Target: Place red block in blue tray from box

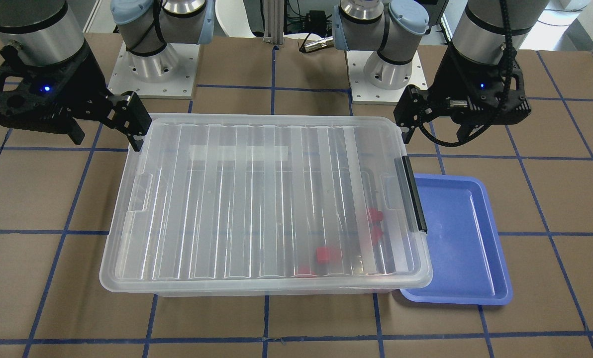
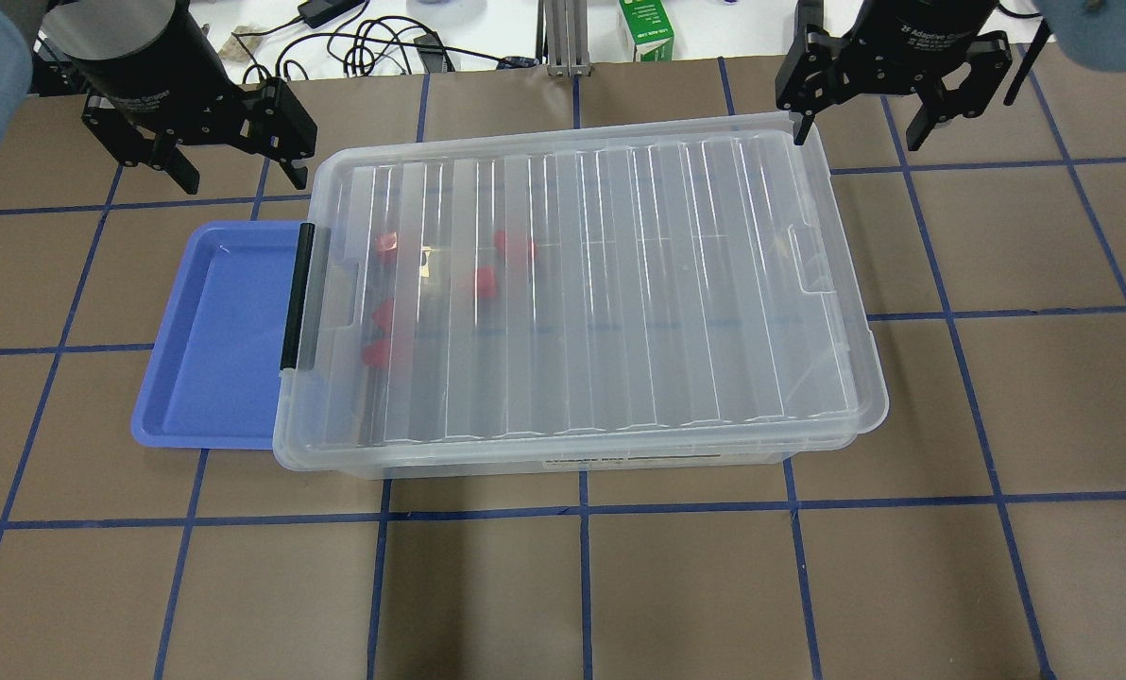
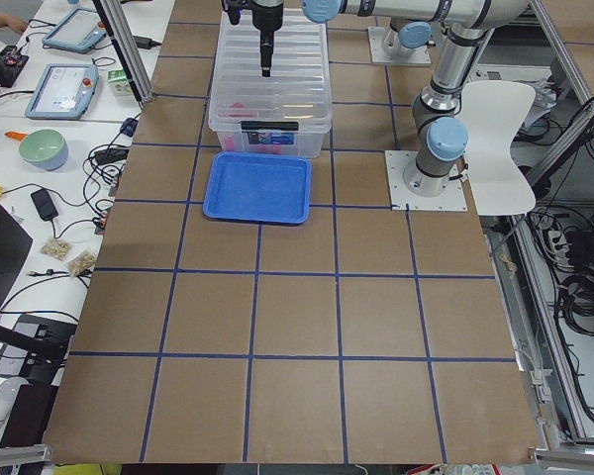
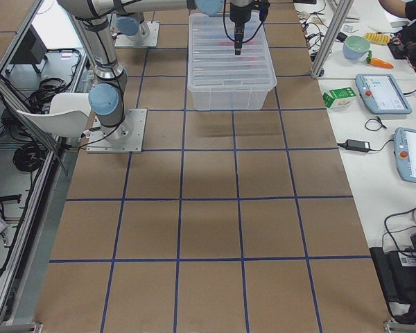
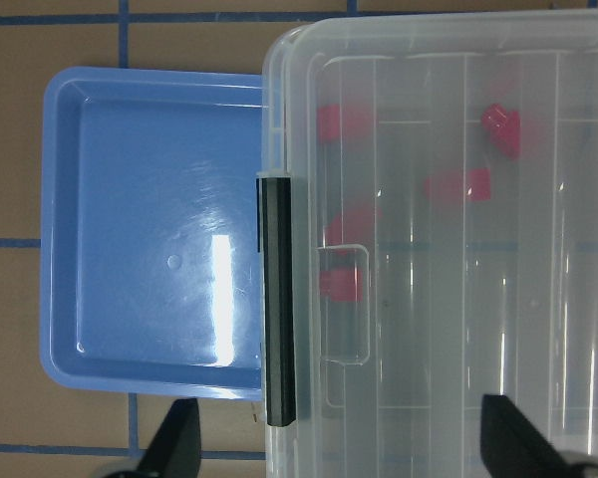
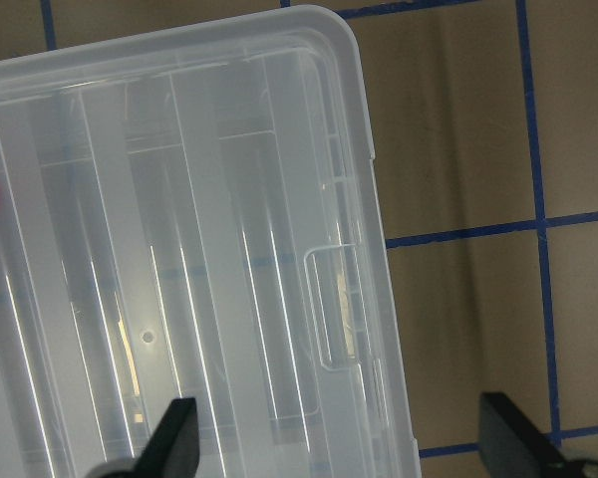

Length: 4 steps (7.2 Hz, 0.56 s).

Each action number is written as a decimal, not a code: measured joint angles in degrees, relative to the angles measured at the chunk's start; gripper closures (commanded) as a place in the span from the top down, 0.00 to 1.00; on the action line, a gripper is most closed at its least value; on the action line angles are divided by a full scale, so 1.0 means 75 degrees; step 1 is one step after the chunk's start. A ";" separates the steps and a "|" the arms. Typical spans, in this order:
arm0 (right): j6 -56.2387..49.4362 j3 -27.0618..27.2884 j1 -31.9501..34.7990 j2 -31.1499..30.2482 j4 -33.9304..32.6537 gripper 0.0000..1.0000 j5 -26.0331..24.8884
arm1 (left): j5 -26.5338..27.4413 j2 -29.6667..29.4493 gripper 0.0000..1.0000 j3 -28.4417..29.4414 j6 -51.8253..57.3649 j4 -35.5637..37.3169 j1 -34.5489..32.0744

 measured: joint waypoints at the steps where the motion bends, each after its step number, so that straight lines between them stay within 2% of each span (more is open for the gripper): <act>1: 0.0000 0.0000 0.0000 0.0005 0.0000 1.00 0.0000 | -0.0009 -0.0011 1.00 -0.0004 -0.0003 0.0000 -0.0002; 4: -0.0169 0.0016 -0.0044 0.0030 -0.0024 1.00 -0.0031 | -0.0028 -0.0027 1.00 -0.0011 -0.0009 0.0000 -0.0003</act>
